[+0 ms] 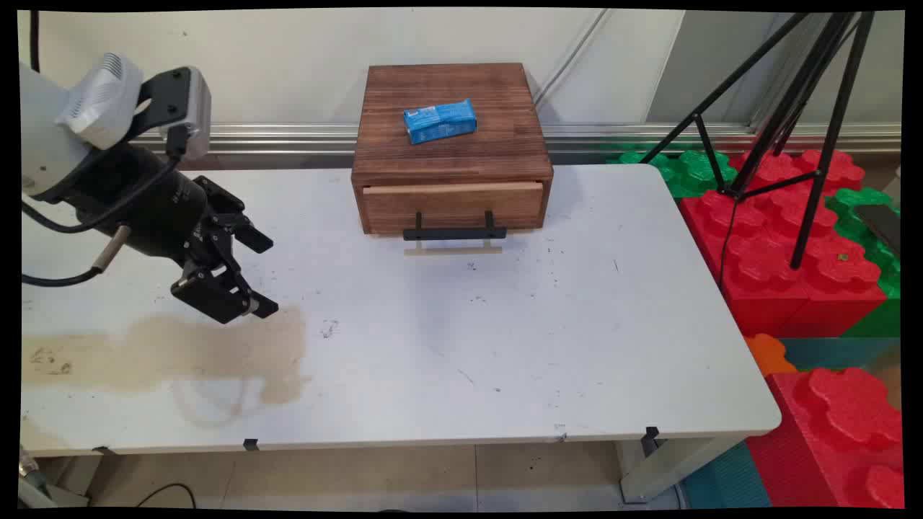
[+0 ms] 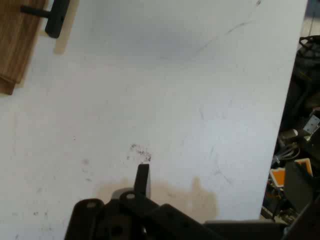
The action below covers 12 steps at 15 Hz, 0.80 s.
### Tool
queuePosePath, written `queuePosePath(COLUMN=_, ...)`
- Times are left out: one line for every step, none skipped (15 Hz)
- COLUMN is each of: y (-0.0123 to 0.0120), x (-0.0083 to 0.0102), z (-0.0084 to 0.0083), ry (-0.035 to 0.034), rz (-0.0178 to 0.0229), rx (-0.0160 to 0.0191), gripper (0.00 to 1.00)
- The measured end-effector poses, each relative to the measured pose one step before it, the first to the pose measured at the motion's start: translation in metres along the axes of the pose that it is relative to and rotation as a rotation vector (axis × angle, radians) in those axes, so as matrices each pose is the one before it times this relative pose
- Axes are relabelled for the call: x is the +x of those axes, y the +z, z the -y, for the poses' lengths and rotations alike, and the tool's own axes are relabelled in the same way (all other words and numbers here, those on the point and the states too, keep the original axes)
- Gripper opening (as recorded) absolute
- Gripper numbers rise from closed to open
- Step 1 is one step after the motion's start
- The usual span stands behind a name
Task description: Open the drawer
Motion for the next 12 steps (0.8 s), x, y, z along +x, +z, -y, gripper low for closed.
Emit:
queuePosePath(y=-0.00006, x=-0.00124, z=0.00021, ry=-0.003, rz=-0.0005, rx=0.00489, gripper=1.0)
queuePosePath(y=-0.00011, x=-0.00041, z=0.00019, ry=-0.00138, rz=-0.00036, rx=0.00638, gripper=1.0)
queuePosePath(y=0.00009, x=0.00009, z=0.00005, ry=0.00103, rz=-0.00123, rx=0.00638, gripper=1.0)
queuePosePath(y=0.00047, x=0.0008, z=-0.00029, ry=0.0036, rz=-0.00019, rx=0.00517, gripper=1.0)
queuePosePath(y=0.00064, x=0.00105, z=-0.00008, ry=0.0028, rz=-0.00005, rx=0.0047, gripper=1.0)
queuePosePath(y=0.0012, x=0.00174, z=-0.00017, ry=0.00388, rz=0.00188, rx=0.00745, gripper=1.0)
queuePosePath(y=0.00106, x=0.00163, z=0.00041, ry=0.00027, rz=0.00136, rx=0.00692, gripper=1.0)
queuePosePath(y=0.00172, x=0.00287, z=0.00034, ry=0.00036, rz=0.00374, rx=0.01125, gripper=1.0)
queuePosePath(y=0.00165, x=0.00297, z=0.00059, ry=-0.00145, rz=0.00523, rx=0.01046, gripper=1.0)
queuePosePath(y=0.00163, x=0.0031, z=0.00038, ry=-0.0007, rz=0.00535, rx=0.01026, gripper=1.0)
queuePosePath(y=0.00152, x=0.00278, z=0.00042, ry=-0.00021, rz=0.00488, rx=0.0078, gripper=1.0)
queuePosePath(y=0.00232, x=0.00458, z=0.00031, ry=0.00097, rz=0.00671, rx=0.01172, gripper=1.0)
